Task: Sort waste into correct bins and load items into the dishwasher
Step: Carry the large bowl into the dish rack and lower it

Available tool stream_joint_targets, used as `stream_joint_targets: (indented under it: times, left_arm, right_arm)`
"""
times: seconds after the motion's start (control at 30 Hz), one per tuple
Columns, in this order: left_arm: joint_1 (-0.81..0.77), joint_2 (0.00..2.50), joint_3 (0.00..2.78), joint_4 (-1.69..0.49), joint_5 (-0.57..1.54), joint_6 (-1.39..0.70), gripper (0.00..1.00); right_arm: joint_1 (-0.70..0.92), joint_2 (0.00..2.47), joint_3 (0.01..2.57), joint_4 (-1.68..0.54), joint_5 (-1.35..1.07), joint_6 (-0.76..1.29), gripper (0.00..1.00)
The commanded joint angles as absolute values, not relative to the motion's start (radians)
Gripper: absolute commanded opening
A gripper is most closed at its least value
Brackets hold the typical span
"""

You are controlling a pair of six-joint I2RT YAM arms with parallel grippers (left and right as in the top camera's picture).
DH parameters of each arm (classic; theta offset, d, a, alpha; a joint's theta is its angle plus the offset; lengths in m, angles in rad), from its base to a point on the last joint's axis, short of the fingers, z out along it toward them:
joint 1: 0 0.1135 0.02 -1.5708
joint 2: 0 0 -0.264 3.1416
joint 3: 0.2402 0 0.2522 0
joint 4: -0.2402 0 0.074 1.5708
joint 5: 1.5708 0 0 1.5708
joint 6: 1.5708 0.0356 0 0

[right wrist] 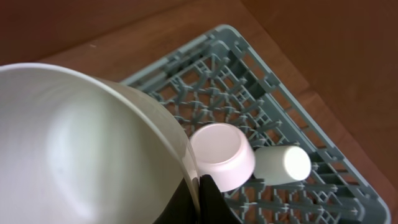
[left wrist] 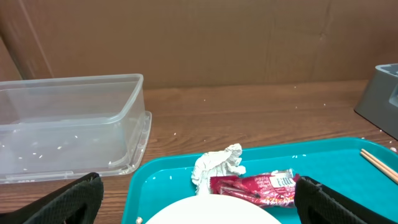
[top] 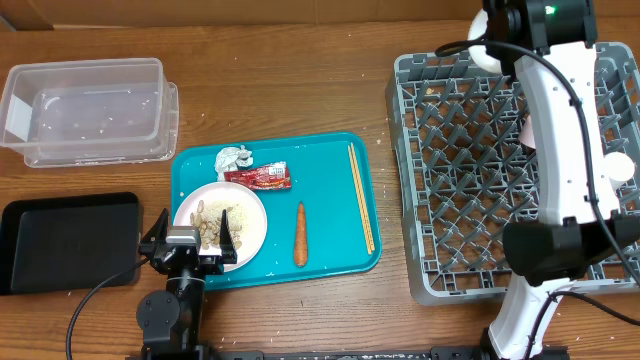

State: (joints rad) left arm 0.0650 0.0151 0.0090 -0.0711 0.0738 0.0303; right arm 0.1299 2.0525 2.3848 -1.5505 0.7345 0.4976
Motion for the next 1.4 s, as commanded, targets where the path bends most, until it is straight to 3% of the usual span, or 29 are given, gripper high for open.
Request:
stream_joint_targets:
  times: [0.0,0.23,0.43,1.37]
  left_arm:
    - [0.058,0.004,0.005,-0.073,0.071,0.049,1.00]
    - [0.058,0.004,0.005,-0.073,0.071,0.049,1.00]
    - [0.058,0.004,0.005,-0.073,0.071,0.049,1.00]
    - [0.057,0.004,0.005,-0.073,0.071,0.049,1.00]
  right_arm:
    - [0.097,2.064,2.294,-1.522,0.796,0.529,0.04]
    - [0.097,2.064,2.043,-1.407,0.951,0.539,0.04]
    - [0.097,2.064,1.904,-1.422,1.100,0.713,0.04]
    - [0.145,2.076,1.766,-1.377,1.193,0.785,0.04]
